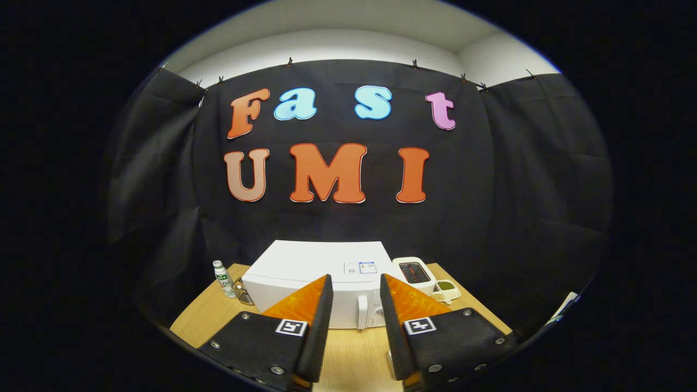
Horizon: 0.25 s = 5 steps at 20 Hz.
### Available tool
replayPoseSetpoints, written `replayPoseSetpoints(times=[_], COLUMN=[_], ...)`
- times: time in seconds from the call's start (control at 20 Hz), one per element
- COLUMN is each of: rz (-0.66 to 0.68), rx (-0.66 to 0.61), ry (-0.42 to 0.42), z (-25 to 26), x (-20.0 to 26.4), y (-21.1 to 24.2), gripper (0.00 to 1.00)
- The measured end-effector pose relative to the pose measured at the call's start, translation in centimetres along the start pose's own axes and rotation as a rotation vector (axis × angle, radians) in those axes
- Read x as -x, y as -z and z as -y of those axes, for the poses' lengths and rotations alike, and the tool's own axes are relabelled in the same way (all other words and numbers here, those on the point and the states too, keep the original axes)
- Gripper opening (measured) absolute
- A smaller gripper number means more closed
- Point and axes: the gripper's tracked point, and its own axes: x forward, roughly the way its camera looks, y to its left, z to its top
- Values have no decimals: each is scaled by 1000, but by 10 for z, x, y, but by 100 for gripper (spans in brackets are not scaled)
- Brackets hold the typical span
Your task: Open the microwave, put the food inside, and close the microwave door.
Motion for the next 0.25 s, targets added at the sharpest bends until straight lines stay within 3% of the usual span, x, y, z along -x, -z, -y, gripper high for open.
replayPoseSetpoints(times=[0.05,0.25], rz=[9,60], rx=[-15,-28], ry=[-4,17], z=[1,13], x=[7,19], y=[-7,-27], gripper=[68,97])
